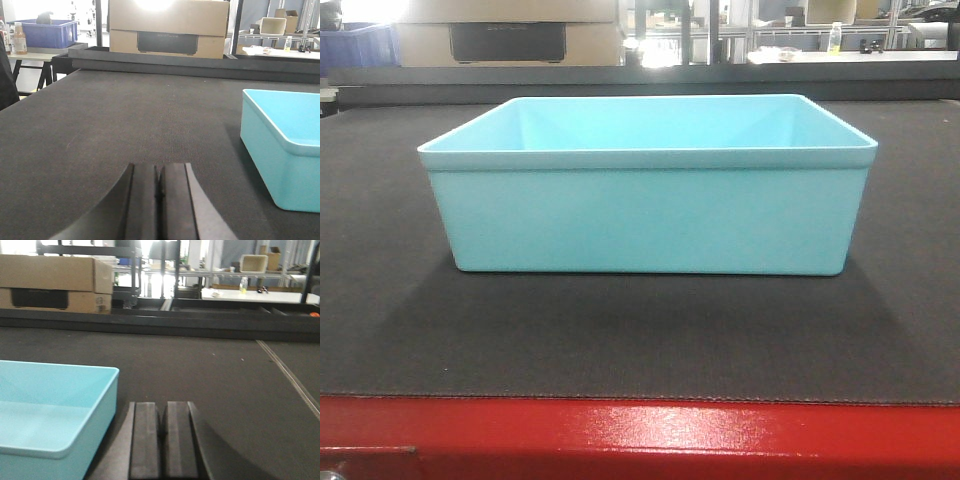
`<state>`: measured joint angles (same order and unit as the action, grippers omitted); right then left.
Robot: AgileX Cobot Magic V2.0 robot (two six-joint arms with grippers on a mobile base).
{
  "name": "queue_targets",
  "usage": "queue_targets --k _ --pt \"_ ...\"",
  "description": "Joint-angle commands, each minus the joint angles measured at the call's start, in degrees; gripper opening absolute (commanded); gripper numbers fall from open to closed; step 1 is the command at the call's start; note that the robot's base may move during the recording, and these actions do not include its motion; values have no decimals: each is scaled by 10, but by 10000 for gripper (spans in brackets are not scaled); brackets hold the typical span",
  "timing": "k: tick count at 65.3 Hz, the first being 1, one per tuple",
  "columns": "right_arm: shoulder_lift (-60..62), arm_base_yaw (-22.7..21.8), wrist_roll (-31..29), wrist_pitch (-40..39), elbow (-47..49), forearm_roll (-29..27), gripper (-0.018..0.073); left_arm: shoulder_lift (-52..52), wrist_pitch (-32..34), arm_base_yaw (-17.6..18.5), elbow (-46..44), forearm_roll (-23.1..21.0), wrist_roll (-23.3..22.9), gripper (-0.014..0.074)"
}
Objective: Fetch blue bin and place on conveyor start
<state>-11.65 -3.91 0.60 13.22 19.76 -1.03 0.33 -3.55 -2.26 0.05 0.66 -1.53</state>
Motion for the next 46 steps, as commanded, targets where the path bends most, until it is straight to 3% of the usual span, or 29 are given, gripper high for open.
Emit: queue_targets --k 1,20,24,46 --pt "19 -24 -2 -33 -36 -11 -162 -3 16 2 -1 -3 1 -111" --pt "116 -63 -2 -123 -197 -25 -162 -3 16 2 -1 -3 1 -111" --pt "116 -63 -2 -149 -198 -25 -162 -3 16 2 -1 -3 1 -111" --pt "116 -63 -2 -120 -198 -25 -162 -3 16 2 -1 -3 1 -111"
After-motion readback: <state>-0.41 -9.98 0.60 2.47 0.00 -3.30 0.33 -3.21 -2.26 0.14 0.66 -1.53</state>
